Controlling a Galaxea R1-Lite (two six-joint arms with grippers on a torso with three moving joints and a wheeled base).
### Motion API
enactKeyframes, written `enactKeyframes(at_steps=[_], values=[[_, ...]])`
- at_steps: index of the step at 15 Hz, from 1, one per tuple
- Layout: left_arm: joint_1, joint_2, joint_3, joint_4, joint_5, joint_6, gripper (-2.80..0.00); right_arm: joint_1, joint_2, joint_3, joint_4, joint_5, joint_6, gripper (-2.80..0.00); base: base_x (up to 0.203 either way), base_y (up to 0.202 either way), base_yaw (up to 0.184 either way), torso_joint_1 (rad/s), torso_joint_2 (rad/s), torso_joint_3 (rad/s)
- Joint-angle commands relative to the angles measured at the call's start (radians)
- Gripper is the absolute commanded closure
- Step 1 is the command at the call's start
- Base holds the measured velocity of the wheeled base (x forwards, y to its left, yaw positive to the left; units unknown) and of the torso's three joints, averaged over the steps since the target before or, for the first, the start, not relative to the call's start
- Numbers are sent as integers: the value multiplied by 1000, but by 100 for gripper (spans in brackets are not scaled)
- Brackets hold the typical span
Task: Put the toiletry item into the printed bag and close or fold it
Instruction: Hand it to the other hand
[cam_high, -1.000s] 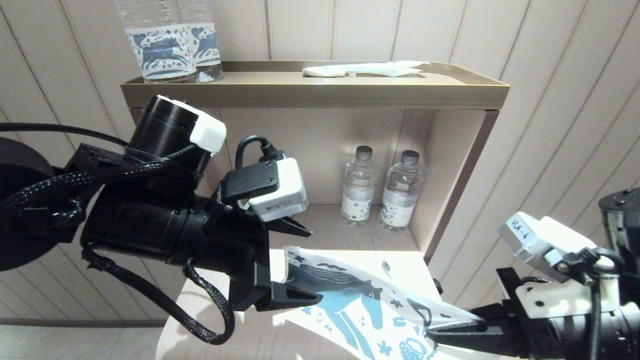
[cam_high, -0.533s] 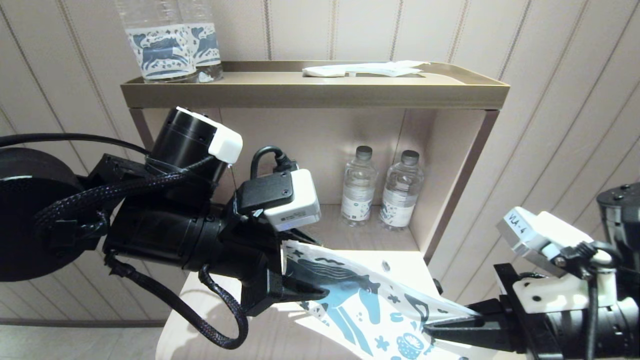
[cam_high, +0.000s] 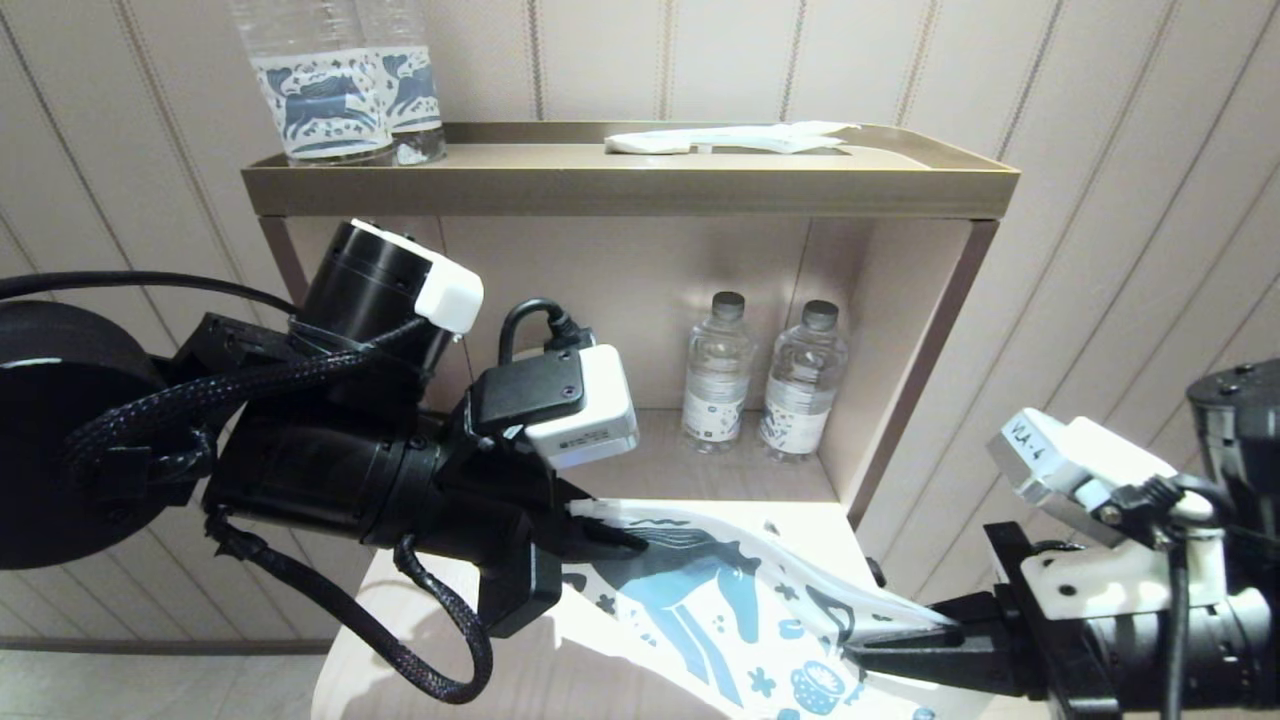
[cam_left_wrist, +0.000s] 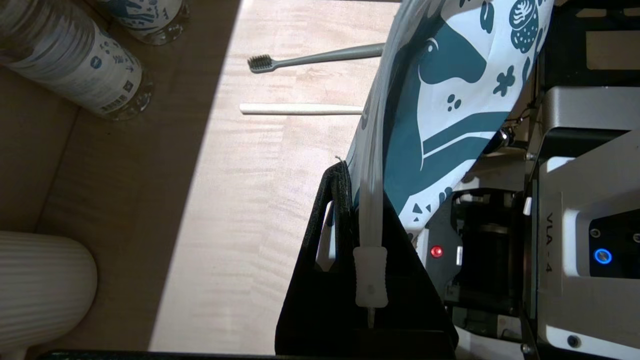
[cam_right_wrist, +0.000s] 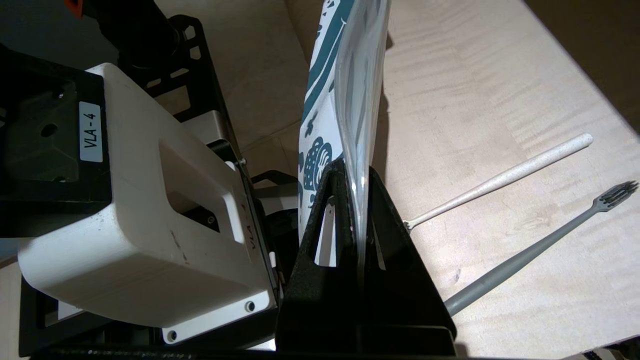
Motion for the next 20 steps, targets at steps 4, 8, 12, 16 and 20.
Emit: enactKeyframes(at_steps=[4,8,12,16,20], values=[[-37,23,-12,-1,-1,3,0,15,100,-100,2,3,4,0,0,0,0,0,0,0],[-53,35,-16,-40,-5,3,0,51,149,-146,2,-29,9,0,0,0,0,0,0,0],[-55,19,-16,-40,-5,2,0,49,127,-151,45,-31,9,0,0,0,0,0,0,0],[-88,29,-18,-42,-1,0,0,52,129,-178,71,-31,9,0,0,0,0,0,0,0],[-106,51,-23,-43,-9,-10,0,57,126,-185,75,-48,40,0,0,0,0,0,0,0]])
